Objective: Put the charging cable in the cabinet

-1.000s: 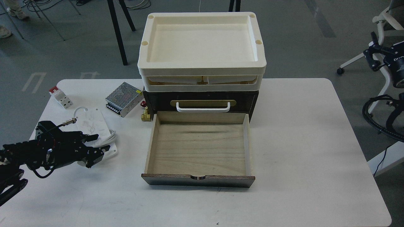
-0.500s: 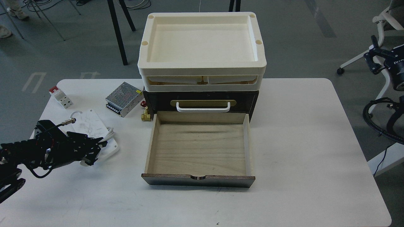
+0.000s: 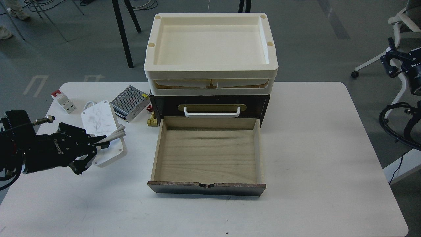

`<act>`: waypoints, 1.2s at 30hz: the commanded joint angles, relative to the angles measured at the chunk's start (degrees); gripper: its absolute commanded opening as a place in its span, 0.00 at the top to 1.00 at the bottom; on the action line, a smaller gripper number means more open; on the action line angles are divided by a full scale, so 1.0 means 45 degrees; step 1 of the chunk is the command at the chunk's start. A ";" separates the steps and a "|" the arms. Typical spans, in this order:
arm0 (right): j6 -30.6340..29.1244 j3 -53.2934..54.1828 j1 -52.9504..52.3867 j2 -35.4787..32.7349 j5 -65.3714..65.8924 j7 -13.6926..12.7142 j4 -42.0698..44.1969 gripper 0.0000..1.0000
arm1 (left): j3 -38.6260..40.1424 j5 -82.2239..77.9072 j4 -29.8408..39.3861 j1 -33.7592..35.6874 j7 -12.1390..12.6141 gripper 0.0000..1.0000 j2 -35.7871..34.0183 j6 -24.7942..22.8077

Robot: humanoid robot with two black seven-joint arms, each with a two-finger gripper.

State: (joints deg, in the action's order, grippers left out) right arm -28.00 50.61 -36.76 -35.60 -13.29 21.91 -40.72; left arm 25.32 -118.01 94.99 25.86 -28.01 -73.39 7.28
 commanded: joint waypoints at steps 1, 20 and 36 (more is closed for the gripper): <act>0.0000 -0.0016 0.0005 0.0040 0.0023 -0.0005 0.0199 0.00 | -0.0002 0.1707 0.0787 -0.0045 0.0003 1.00 0.0814 -0.0054; 0.0000 -0.0172 0.0005 0.0197 0.0042 -0.0064 0.0513 0.00 | -0.0002 0.2943 -0.2101 -0.0104 0.0003 1.00 0.6872 -0.1675; 0.0000 -0.0055 0.0298 0.0196 0.0023 -0.0045 0.0435 0.00 | 0.0504 0.5401 -0.3862 0.0346 0.0003 0.01 0.8984 -0.2008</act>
State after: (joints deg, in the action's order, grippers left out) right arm -28.00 50.12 -35.43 -34.80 -13.18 21.71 -38.65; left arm 26.54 -98.05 77.45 27.24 -28.00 -33.33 -1.76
